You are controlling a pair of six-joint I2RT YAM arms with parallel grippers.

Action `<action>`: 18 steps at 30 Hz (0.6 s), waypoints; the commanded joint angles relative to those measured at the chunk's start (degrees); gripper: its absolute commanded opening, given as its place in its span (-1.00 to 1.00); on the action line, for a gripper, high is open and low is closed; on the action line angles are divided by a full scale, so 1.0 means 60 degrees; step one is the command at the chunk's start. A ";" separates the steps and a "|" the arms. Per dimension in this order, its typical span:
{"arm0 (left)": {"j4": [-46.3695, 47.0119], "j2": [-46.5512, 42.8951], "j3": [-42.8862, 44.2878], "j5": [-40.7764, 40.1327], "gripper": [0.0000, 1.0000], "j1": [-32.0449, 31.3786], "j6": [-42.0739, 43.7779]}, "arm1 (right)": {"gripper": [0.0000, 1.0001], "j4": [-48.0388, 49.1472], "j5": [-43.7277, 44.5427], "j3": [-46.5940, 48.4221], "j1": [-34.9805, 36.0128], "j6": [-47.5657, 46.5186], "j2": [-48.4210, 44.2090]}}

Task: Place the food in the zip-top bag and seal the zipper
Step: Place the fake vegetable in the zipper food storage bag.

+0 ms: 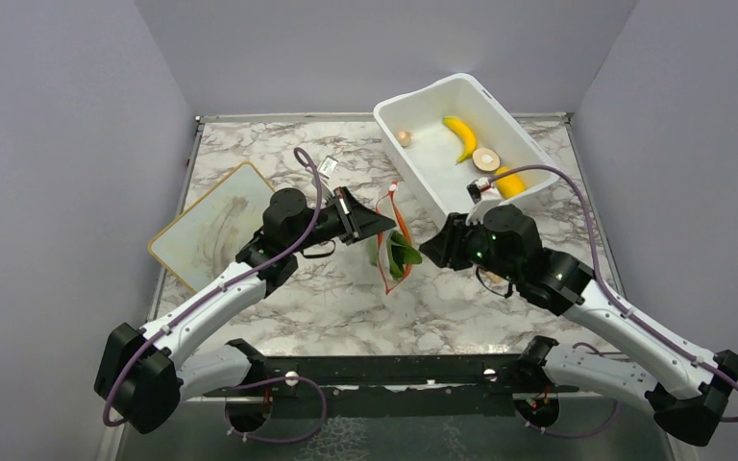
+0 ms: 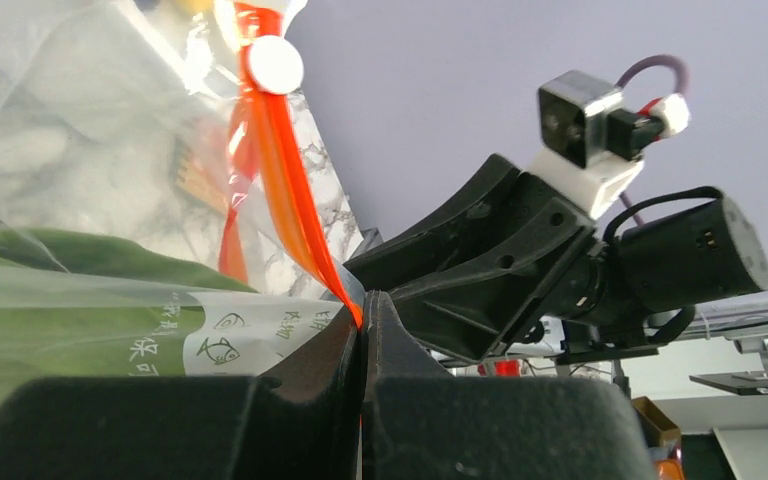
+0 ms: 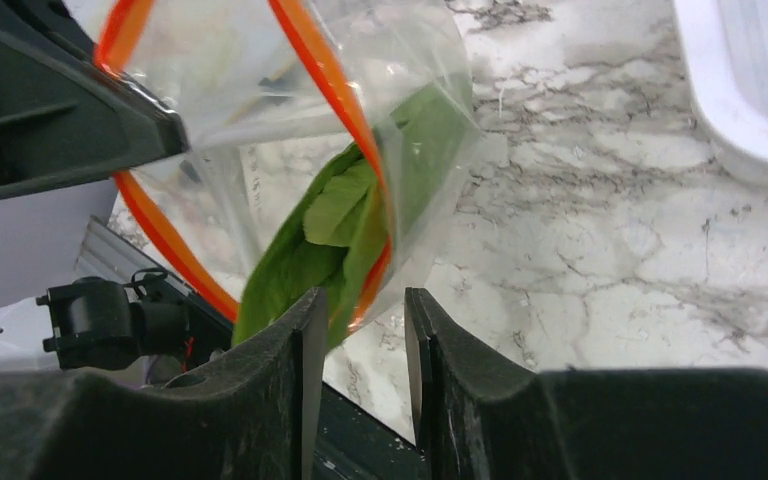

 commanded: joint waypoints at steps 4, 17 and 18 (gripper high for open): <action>-0.0316 0.0103 0.0091 -0.0216 -1.00 0.0048 0.0493 | -0.32 0.0815 0.0344 -0.1609 0.0051 0.1683 -0.0826; -0.0206 0.0161 -0.0218 -0.0519 -1.00 0.0048 0.0513 | -0.29 0.3686 -0.2228 -0.3471 0.0055 0.3664 -0.0447; -0.0206 0.0140 -0.0251 -0.0539 -1.00 0.0051 0.0521 | -0.28 0.3667 -0.2120 -0.3439 0.0049 0.3640 -0.0429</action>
